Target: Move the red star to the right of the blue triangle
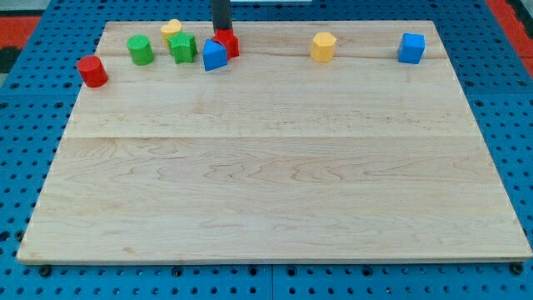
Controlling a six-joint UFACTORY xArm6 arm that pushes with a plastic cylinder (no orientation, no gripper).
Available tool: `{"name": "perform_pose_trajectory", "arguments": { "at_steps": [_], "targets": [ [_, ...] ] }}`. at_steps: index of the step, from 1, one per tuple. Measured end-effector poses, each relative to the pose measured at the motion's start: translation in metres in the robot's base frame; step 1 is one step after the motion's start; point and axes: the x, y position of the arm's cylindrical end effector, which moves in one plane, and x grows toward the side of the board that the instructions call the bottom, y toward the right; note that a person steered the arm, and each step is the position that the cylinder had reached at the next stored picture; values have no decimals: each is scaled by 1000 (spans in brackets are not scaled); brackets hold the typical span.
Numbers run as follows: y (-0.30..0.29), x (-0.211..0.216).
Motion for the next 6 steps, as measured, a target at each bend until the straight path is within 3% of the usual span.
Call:
{"name": "perform_pose_trajectory", "arguments": {
  "at_steps": [3, 5, 6],
  "targets": [
    [87, 13],
    [3, -26],
    [-49, -1]
  ]
}}
